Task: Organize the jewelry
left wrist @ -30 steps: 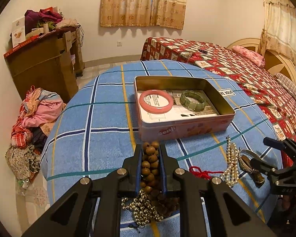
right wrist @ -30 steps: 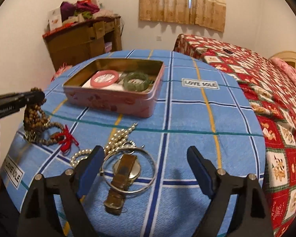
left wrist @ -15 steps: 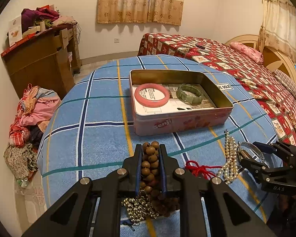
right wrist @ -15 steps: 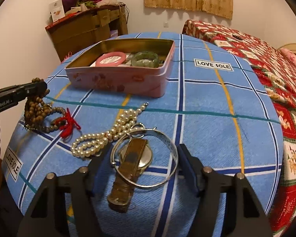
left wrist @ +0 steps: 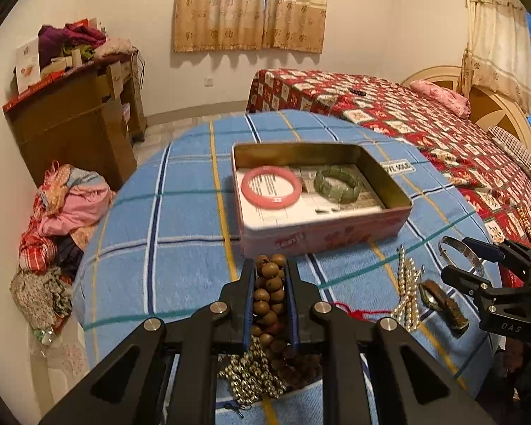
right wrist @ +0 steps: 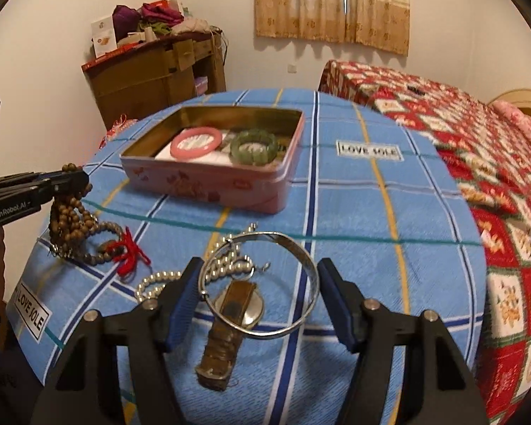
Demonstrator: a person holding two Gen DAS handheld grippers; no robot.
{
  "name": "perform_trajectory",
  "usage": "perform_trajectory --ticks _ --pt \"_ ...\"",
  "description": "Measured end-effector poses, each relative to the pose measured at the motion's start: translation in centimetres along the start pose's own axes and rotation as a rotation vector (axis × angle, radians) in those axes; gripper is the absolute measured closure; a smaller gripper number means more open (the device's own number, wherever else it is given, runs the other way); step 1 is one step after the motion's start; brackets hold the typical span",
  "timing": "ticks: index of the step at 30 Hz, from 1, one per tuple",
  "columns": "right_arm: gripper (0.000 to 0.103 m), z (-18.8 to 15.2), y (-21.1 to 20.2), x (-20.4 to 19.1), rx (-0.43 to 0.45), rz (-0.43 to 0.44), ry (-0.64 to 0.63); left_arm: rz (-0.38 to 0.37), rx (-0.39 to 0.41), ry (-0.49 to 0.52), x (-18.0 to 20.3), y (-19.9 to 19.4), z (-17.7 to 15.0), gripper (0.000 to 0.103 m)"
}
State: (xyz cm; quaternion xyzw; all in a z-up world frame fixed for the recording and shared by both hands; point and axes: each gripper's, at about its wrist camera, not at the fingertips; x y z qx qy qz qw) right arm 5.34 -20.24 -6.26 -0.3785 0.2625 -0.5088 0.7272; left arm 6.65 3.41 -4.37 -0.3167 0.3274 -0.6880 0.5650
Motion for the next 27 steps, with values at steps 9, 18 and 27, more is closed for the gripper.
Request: perform_trajectory --ticks 9,18,27 --pt "0.036 2.7 -0.7 -0.3 0.056 -0.014 -0.041 0.016 0.054 0.031 0.2 -1.3 2.8 0.088" --pt "0.036 5.4 -0.8 -0.2 0.102 -0.019 -0.071 0.028 0.087 0.052 0.3 -1.5 5.1 0.088" --pt "0.036 8.3 0.6 -0.5 0.11 -0.029 -0.102 0.064 0.092 0.091 0.8 0.0 8.1 0.088"
Point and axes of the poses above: each gripper's, at about its wrist camera, not at the fingertips, and y roughly the way its jaws point, x to its right, z to its top, and after that the axes turned 11 degrees about -x, right-handed
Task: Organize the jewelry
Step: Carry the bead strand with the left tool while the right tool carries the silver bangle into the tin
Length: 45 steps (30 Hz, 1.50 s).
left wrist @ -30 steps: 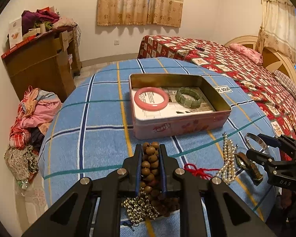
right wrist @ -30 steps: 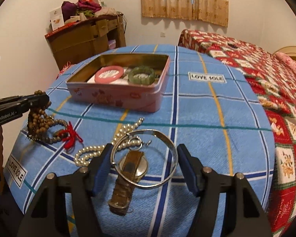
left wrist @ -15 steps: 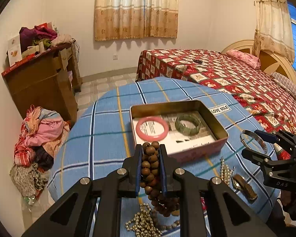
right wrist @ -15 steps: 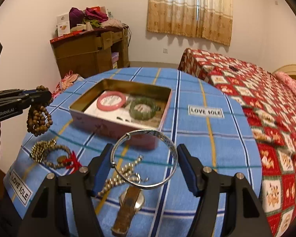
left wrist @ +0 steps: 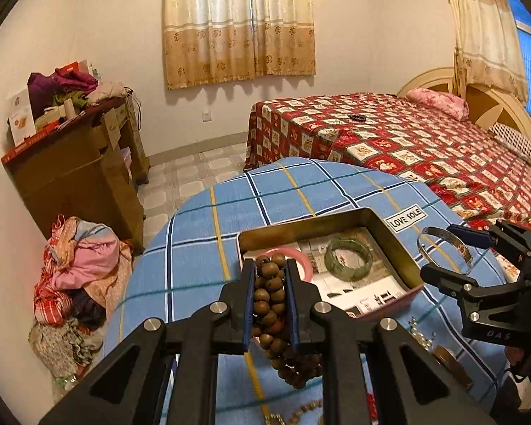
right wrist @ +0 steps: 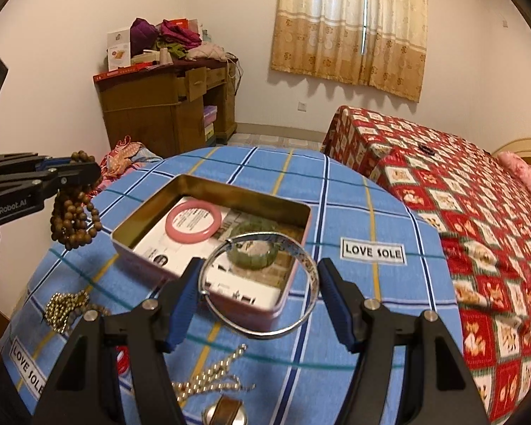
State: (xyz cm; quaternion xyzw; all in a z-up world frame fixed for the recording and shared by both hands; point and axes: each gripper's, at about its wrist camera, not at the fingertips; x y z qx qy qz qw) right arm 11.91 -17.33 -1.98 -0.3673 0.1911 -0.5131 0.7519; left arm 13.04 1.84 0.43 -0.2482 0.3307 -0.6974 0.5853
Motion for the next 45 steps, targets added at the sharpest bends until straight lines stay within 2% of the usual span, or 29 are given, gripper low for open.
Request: perform_trajectory --ticks 13,27,30,31,32,34,36,45 --pt "0.036 3.1 3.1 -0.1 -0.021 -0.013 -0.031 0.004 -0.043 0.038 0.5 3.4 2.6 0.088" --pt "0.035 3.5 6.8 -0.4 -0.091 -0.037 -0.063 0.034 -0.118 0.063 0.6 7.1 2.8 0.086" --pt "0.034 3.4 6.9 -0.5 -0.086 -0.055 -0.072 0.041 -0.133 0.078 1.0 7.5 2.5 0.077" --pt "0.033 3.4 6.9 -0.6 -0.087 -0.061 -0.076 0.04 -0.13 0.082 1.1 7.4 2.4 0.067" --pt "0.03 3.3 6.9 -0.7 -0.087 -0.061 -0.079 0.043 -0.125 0.082 1.1 7.4 2.4 0.054" --pt "0.025 3.1 6.7 -0.6 -0.084 -0.068 -0.081 0.063 -0.098 0.08 1.1 6.8 2.3 0.038" --pt "0.022 2.8 6.5 -0.6 -0.082 -0.075 -0.079 0.064 -0.084 0.073 0.9 6.4 2.2 0.036" --pt "0.022 1.9 5.9 -0.6 -0.083 -0.067 -0.062 0.077 -0.103 0.05 0.2 6.6 1.7 0.036"
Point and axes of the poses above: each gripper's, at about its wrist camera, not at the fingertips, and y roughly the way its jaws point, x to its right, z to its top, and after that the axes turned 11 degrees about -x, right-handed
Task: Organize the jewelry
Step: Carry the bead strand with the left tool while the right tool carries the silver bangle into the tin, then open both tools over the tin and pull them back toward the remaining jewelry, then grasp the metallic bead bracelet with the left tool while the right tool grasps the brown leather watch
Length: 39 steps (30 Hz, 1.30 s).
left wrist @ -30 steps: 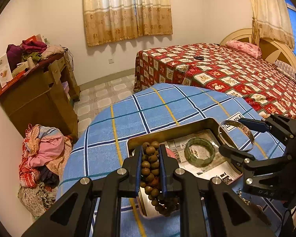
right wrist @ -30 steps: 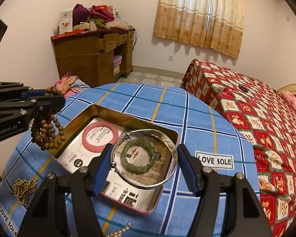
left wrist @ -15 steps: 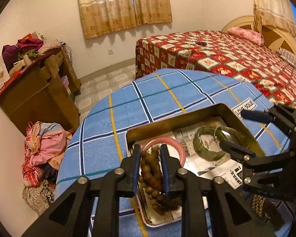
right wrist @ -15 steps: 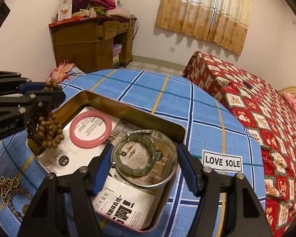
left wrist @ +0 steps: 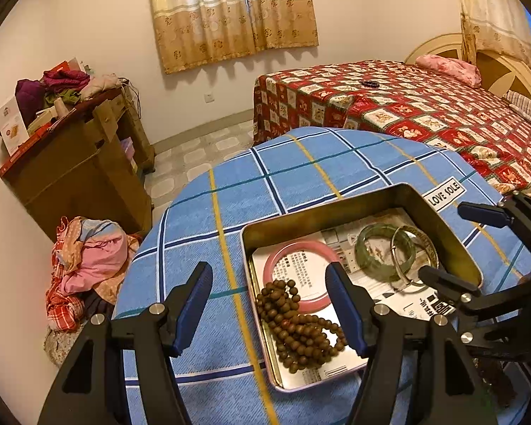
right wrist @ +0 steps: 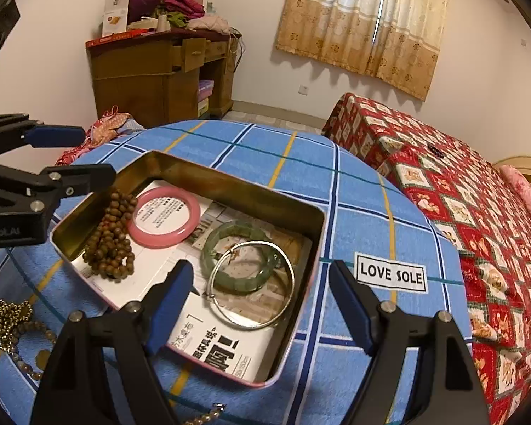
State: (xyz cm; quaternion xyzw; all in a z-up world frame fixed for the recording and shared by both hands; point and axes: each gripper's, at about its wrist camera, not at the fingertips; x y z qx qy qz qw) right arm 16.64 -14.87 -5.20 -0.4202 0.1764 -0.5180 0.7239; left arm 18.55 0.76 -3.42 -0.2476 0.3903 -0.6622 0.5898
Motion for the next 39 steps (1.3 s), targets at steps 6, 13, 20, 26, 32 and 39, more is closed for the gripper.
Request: perform_trajectory --ticks 6,13,20,26,32,39 --pt "0.022 -0.4 -0.8 -0.1 0.004 -0.001 0.007 0.002 -0.002 -0.02 -0.4 -0.5 -1.1 0.036" --pt "0.022 -3.0 -2.7 -0.2 -0.01 -0.02 0.02 0.028 -0.026 -0.053 -1.6 -2.0 -5.2 0.036" --pt "0.022 -6.3 -4.3 -0.4 -0.044 -0.046 0.038 0.033 -0.051 -0.086 -1.5 -4.2 -10.1 0.036" --pt "0.022 -9.0 -6.0 -0.9 -0.064 -0.026 0.083 0.026 -0.063 -0.082 -0.6 -5.7 -13.2 0.036" --pt "0.022 -10.9 -6.4 -1.7 -0.084 -0.026 0.095 0.009 -0.08 -0.08 0.1 -6.3 -14.7 0.036" --pt "0.022 -12.0 -6.8 -2.4 -0.09 -0.028 0.096 0.017 -0.103 -0.085 0.1 -6.2 -15.9 0.036"
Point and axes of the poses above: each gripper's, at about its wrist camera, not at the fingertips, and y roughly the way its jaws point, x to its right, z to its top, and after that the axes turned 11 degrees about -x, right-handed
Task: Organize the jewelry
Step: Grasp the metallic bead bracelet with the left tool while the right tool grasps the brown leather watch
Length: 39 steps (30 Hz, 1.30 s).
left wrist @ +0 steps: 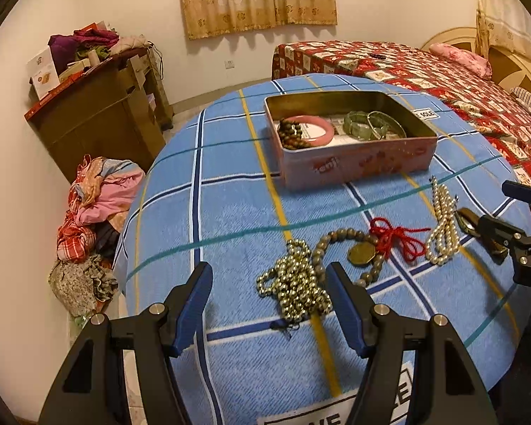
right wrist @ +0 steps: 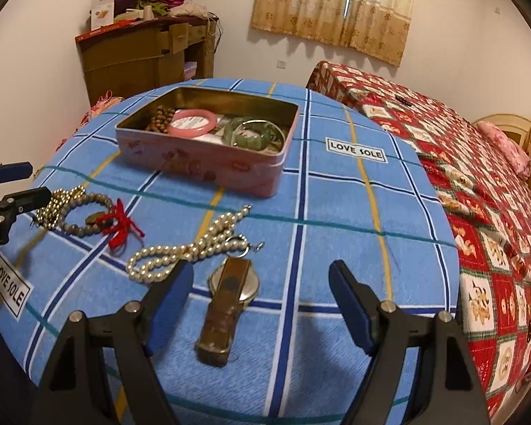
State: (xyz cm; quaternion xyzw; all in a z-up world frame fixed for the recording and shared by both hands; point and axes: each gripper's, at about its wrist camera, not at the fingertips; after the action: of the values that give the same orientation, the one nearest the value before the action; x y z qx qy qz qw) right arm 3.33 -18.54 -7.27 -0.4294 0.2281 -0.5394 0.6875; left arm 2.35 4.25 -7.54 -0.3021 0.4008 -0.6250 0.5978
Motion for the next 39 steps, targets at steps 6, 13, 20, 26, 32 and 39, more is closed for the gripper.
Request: perform_trajectory --ticks 6,13,20,26,32,39 --pt "0.022 -0.5 0.2 -0.8 -0.006 -0.002 -0.02 0.003 -0.03 -0.006 -0.2 1.4 -0.5 0.036" --pt "0.024 -0.9 1.2 -0.5 -0.04 0.007 -0.002 -0.014 -0.036 -0.012 -0.6 2.3 -1.0 0.037" --pt "0.043 -1.3 2.0 0.1 -0.067 0.063 0.026 -0.073 -0.028 0.005 -0.5 2.2 -1.0 0.072" --pt "0.068 -1.5 1.8 -0.3 -0.061 0.091 0.01 -0.087 -0.03 0.024 0.0 2.0 -1.0 0.085" --pt "0.069 -1.4 1.4 -0.2 -0.042 0.098 0.013 -0.068 -0.013 0.019 -0.6 1.4 -0.7 0.088" --pt "0.069 -1.1 0.7 0.2 -0.015 0.087 0.021 -0.07 0.008 0.018 -1.1 0.4 -0.4 0.089"
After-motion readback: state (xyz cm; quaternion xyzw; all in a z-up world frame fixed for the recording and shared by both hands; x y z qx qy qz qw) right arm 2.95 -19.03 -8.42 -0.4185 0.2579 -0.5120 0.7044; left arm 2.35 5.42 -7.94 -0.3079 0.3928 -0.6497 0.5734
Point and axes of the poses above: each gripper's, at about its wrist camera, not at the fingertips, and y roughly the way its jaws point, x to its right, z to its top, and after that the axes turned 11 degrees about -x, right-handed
